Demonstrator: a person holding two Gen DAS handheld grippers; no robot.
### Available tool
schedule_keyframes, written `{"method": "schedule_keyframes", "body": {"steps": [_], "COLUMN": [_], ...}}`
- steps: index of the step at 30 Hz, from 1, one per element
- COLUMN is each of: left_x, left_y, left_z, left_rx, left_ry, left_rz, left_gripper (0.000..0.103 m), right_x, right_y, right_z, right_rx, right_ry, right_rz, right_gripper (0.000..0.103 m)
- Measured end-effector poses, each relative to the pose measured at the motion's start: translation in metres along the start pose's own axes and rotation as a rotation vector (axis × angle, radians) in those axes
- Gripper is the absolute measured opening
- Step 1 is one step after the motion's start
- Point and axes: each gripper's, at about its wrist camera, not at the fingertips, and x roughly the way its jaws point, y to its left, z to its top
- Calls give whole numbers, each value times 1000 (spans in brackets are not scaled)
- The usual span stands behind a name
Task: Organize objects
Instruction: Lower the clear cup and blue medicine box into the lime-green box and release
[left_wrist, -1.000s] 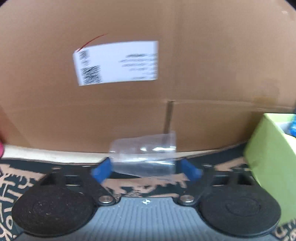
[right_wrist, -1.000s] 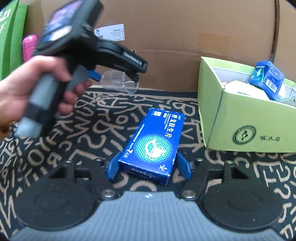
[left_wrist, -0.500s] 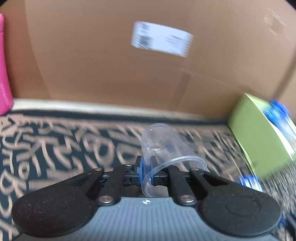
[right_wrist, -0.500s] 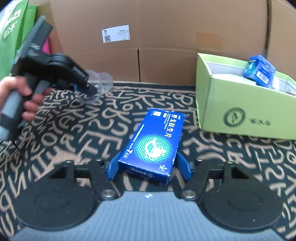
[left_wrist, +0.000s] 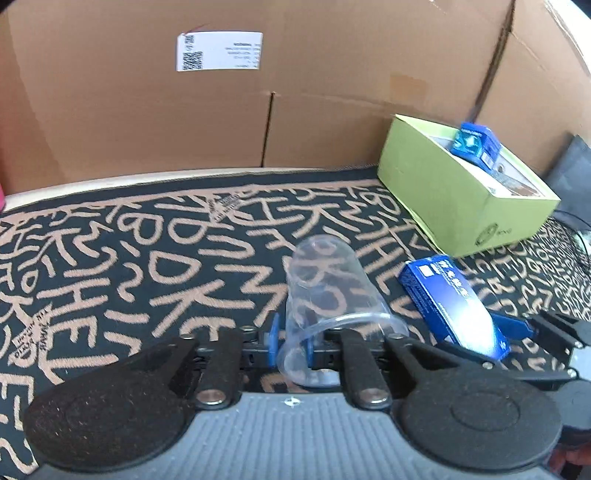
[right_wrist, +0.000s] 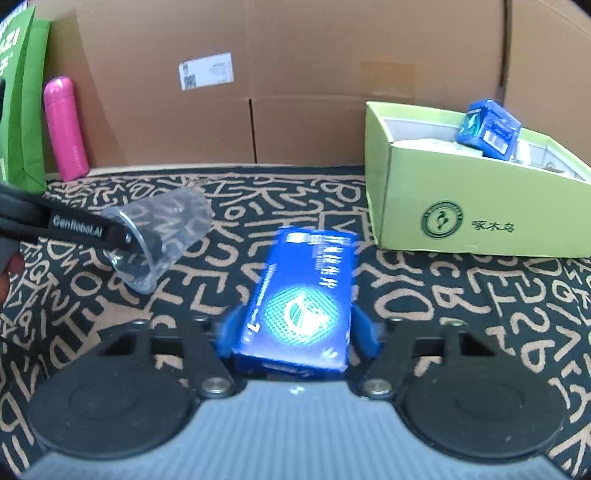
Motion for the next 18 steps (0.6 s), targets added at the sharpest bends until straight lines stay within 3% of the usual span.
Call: {"method": "schedule_keyframes", "body": {"steps": [7, 14, 18], "left_x": [-24, -36, -16], "left_y": [-34, -90, -122], "left_z": [14, 59, 92], "left_rx": [55, 113, 136], "left_ry": [-68, -150, -132], "left_rz": [-98, -208, -241], "left_gripper": [8, 8, 8], "right_x": [-37, -89, -107], "right_y": [-22, -57, -89], "right_z": [-12, 0, 13], "right_rx": [77, 132, 162], "right_ry": [-54, -215, -295], "right_rz": [95, 42, -13], "right_gripper": [56, 56, 56]}}
